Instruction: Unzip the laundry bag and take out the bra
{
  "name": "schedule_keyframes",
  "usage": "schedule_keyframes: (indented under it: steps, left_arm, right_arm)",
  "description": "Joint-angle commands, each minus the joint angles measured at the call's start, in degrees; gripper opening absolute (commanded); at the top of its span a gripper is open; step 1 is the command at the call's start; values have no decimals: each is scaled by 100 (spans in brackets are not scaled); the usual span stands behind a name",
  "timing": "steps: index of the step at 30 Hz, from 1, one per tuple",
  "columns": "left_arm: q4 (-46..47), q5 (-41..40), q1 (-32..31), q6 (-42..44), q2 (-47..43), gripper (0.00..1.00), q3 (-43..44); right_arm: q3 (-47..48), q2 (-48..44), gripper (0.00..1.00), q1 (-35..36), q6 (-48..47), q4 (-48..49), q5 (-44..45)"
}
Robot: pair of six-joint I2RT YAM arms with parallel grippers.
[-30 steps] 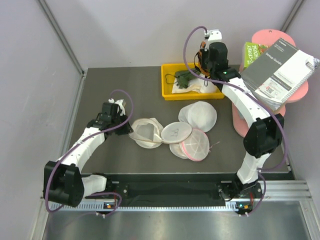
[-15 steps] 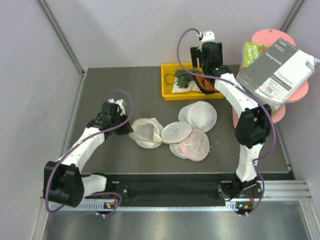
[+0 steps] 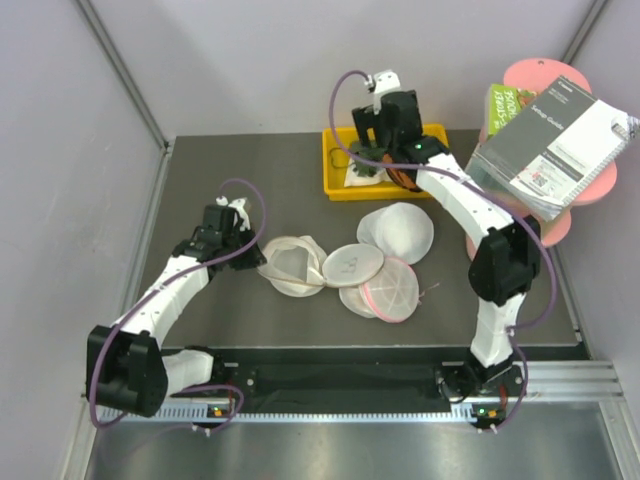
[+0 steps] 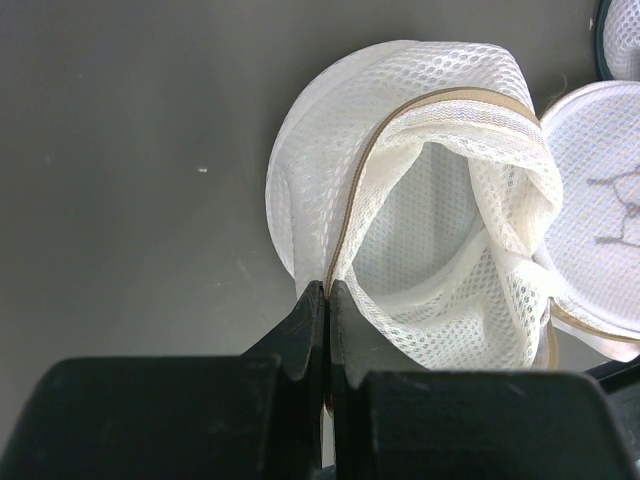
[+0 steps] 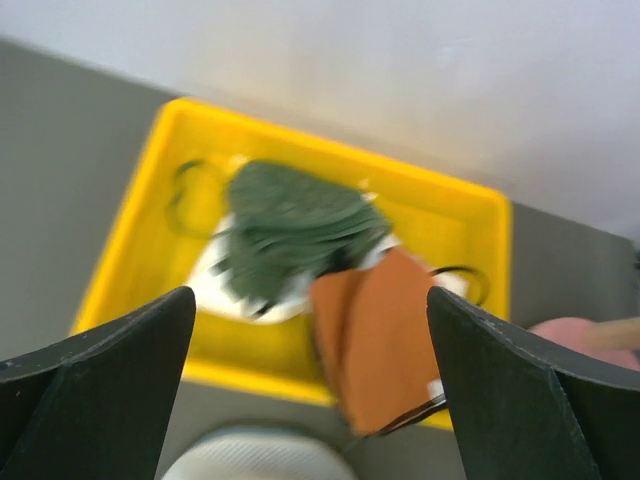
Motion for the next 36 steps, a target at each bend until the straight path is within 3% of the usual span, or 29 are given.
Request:
schedule_keyframes:
  steps: [1,5,10,16,21,28,36]
  left_arm:
    - [75,-36,-10,43,-176,0,176]
    - [66,-28,-10,34,-185,0,176]
    - [57,-10,-10,34,-176,0,176]
    - [57,-27,-10,34,-211,0,176]
    - [57,43,-10,34,-211,0,194]
    - [66,60,-10,25,-246,0,176]
    - [75,69,-10,34,-255,0,159]
  right_arm:
    - [-455,-1014,98,713,405,-193,-574]
    - [-1359,-1532,98,1537,1011,-334,-750]
    - [-2327,-2077,93,1918,2197,-877,-777]
    - [-4099,-3331,91,1813,3234,-1371,-583]
    - [-5095,-3844,87,1348,3754,-1152,-1198]
    - [-5853,-3995,81,1013,4167,-511,-2181]
    - [-6003,-3845,73,978,4370,52,-2526]
